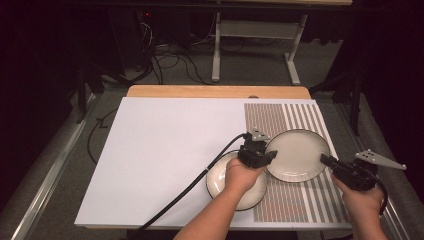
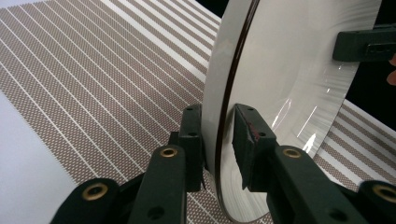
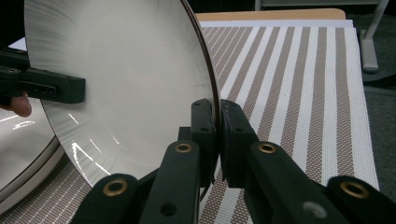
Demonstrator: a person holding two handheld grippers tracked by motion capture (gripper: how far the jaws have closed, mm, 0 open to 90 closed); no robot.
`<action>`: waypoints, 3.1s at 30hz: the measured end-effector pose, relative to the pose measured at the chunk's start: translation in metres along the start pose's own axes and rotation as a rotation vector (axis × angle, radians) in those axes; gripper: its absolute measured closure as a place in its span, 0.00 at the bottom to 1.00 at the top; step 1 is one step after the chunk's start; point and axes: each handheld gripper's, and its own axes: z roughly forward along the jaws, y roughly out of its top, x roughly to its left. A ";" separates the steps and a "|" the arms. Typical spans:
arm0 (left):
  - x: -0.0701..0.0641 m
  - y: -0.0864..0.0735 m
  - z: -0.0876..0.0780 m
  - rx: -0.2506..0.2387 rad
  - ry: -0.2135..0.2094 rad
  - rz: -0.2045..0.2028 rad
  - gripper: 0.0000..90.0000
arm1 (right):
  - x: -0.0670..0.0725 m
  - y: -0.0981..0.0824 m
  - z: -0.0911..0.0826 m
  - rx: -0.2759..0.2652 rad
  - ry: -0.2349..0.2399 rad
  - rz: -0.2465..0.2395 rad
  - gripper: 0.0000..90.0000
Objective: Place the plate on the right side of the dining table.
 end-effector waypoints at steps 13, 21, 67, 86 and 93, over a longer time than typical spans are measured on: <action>0.000 -0.003 0.008 0.029 0.023 0.018 0.82 | -0.003 -0.005 0.005 0.026 -0.020 -0.008 0.97; 0.002 0.000 0.011 0.039 0.032 0.015 0.74 | -0.003 -0.005 0.006 0.020 -0.013 -0.003 0.98; 0.096 -0.124 -0.248 -0.266 0.303 0.039 0.04 | -0.004 0.005 0.023 0.085 -0.069 -0.003 0.95; 0.098 -0.133 -0.270 -0.356 0.289 0.042 0.00 | -0.018 0.008 0.053 0.181 -0.112 0.128 0.91; 0.104 -0.135 -0.270 -0.340 0.287 0.027 0.00 | -0.024 0.005 0.058 0.200 -0.139 0.157 0.91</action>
